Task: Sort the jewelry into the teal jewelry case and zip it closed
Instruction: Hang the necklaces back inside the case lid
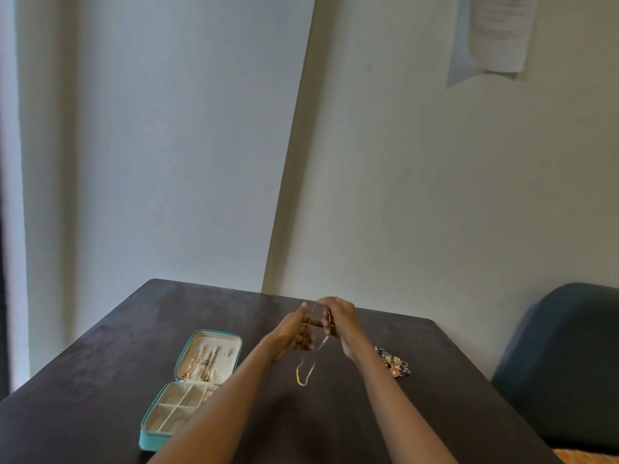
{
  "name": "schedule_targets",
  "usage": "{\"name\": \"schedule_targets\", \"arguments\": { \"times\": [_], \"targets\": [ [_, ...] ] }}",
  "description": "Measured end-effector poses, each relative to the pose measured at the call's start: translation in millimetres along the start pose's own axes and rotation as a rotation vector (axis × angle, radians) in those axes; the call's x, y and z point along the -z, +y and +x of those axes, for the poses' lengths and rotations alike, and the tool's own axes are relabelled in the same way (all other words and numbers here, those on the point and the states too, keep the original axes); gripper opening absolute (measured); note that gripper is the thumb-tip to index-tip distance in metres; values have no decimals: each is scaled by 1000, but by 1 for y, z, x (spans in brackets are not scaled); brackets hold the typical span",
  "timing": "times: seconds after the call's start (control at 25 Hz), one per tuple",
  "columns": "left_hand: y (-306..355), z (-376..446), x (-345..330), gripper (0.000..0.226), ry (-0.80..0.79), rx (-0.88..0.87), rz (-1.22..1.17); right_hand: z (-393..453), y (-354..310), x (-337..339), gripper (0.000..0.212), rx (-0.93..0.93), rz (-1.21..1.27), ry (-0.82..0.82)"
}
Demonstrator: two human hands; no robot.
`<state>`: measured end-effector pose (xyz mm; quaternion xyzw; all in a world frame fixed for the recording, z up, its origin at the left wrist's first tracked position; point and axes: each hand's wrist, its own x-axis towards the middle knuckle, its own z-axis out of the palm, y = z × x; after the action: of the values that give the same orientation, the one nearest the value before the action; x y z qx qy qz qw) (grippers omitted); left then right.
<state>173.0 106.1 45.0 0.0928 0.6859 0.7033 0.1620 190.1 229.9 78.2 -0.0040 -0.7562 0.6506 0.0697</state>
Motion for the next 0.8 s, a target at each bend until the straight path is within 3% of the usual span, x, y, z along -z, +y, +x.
{"name": "schedule_targets", "arguments": {
  "times": [0.32,0.56,0.64,0.8],
  "targets": [
    [29,-57,11,32,-37,-110,-365,-50,-4,8,26,6,-176,151],
    [32,-72,10,19,43,-271,-749,-80,11,-19,11,41,-337,9],
    [26,-71,13,19,147,-278,-684,-88,8,-25,17,44,-425,-89],
    [9,-77,24,24,277,-201,-217,-95,-13,-28,21,75,-468,-178]
  ]
}}
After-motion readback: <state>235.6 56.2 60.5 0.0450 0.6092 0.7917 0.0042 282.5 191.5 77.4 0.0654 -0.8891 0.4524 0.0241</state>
